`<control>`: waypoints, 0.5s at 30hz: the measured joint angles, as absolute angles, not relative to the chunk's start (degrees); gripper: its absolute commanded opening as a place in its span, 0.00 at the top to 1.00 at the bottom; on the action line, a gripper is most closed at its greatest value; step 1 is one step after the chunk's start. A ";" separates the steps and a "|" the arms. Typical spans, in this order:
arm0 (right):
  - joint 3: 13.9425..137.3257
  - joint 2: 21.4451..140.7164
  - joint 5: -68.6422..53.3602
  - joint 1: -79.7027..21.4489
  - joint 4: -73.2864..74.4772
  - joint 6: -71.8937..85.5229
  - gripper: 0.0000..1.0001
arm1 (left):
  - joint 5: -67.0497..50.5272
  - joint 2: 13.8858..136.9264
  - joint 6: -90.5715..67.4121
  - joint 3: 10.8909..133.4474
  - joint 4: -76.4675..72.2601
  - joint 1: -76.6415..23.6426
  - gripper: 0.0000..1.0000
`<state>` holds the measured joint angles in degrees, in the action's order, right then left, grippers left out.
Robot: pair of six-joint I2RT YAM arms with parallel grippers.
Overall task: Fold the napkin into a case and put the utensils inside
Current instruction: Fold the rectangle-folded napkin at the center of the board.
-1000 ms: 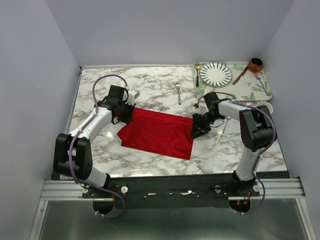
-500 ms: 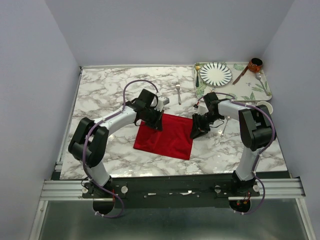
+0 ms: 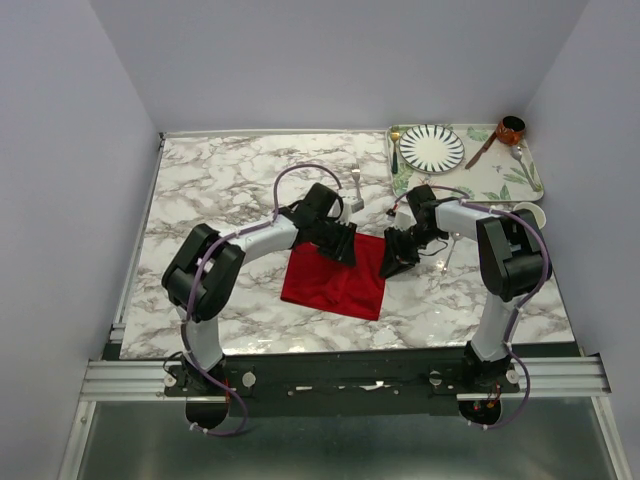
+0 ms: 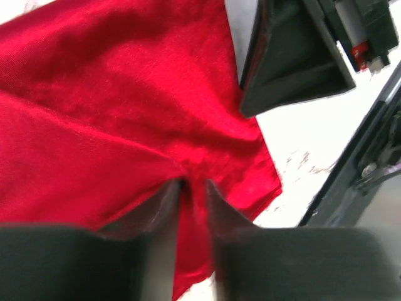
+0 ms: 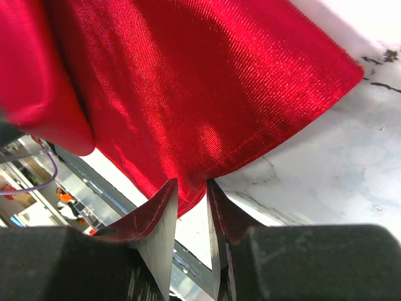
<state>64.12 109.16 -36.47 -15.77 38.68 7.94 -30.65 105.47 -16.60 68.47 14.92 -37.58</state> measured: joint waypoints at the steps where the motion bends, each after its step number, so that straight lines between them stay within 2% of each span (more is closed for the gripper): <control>1: 64.12 109.16 -36.53 -15.79 38.68 7.90 0.66 | -30.89 105.67 -16.88 68.60 14.81 -37.78 0.41; 6: 64.12 109.16 -36.64 -15.81 38.68 7.44 0.66 | -33.47 104.38 -16.05 68.51 15.66 -37.06 0.35; 9: 64.12 109.16 -36.69 -15.84 38.68 7.22 0.67 | -35.79 99.81 -15.03 67.70 16.34 -32.62 0.34; 12: 64.12 109.16 -36.73 -15.86 38.70 6.81 0.68 | -36.05 94.11 -12.69 67.44 17.93 -26.57 0.35; 15: 64.05 109.16 -36.84 -16.08 38.63 6.31 0.68 | -35.86 88.95 -7.38 67.46 21.87 -20.60 0.40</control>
